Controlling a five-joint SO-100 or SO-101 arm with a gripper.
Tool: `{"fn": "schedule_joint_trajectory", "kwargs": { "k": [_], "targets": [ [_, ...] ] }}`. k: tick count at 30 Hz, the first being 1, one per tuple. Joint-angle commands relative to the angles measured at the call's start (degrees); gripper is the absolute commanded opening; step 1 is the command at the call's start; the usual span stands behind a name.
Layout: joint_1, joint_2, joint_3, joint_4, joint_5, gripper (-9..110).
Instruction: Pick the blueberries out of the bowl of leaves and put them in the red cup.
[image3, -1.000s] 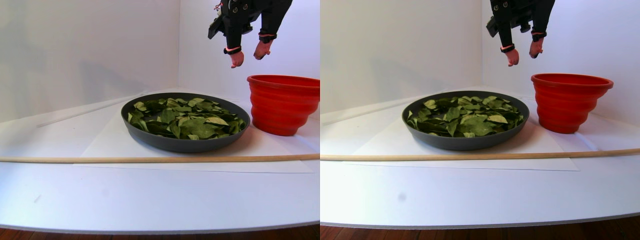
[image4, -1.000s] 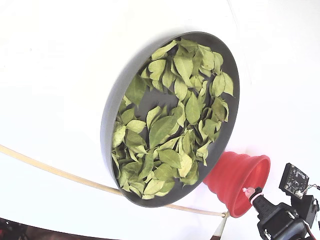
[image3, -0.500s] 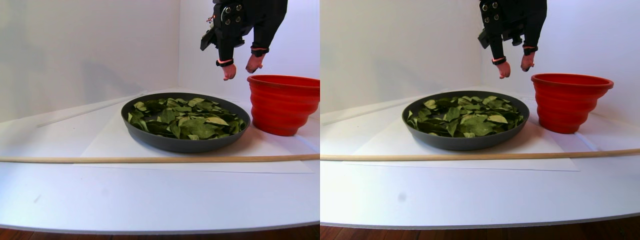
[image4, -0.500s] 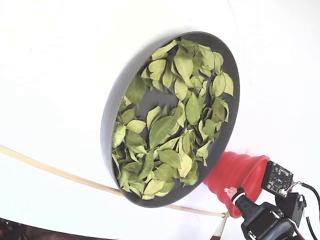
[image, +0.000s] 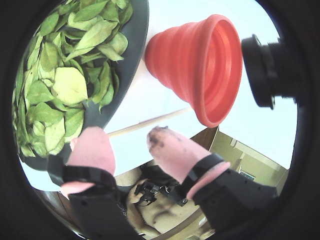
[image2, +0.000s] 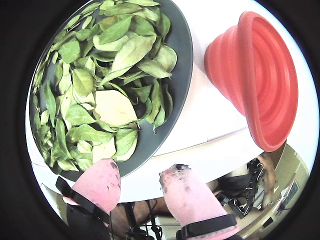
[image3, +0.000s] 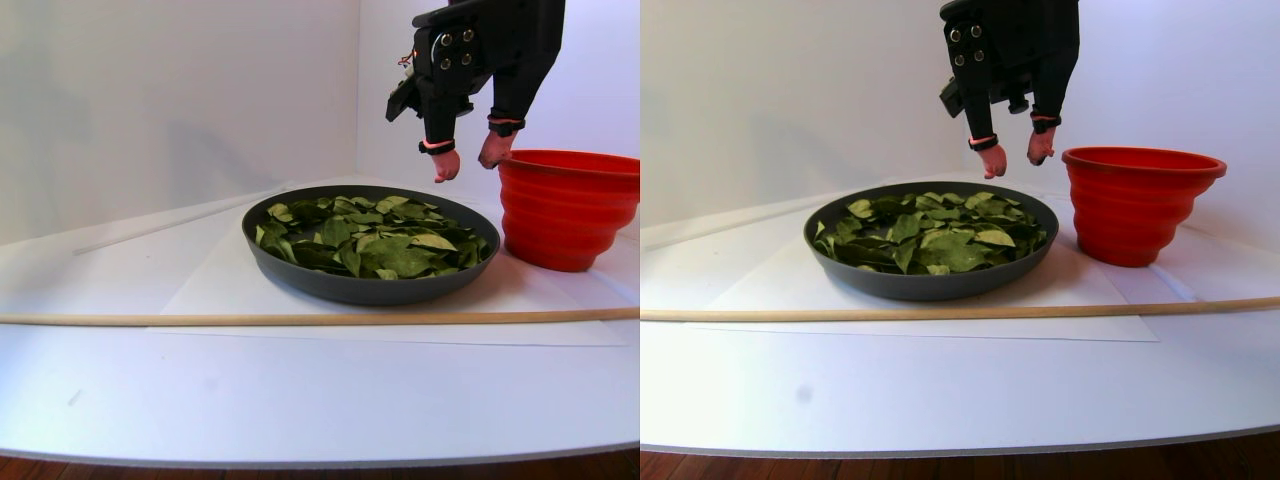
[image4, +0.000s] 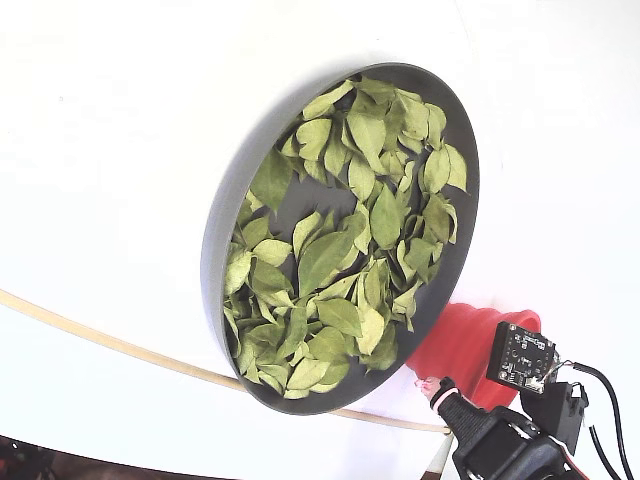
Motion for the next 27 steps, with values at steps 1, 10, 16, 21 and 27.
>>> {"fn": "schedule_joint_trajectory", "kwargs": {
  "k": [1, 10, 16, 21, 27],
  "targets": [
    [-0.1, 0.1, -0.2, -1.0, -0.8, 15],
    [-0.1, -4.0, -0.1, -4.0, -2.8, 14],
    [-0.3, -5.1, -0.2, -5.0, -3.6, 14],
    [-0.4, -7.3, -0.4, -6.9, -4.2, 14],
    [-0.6, -9.2, -1.2, -7.9, -4.6, 14]
  ]
}}
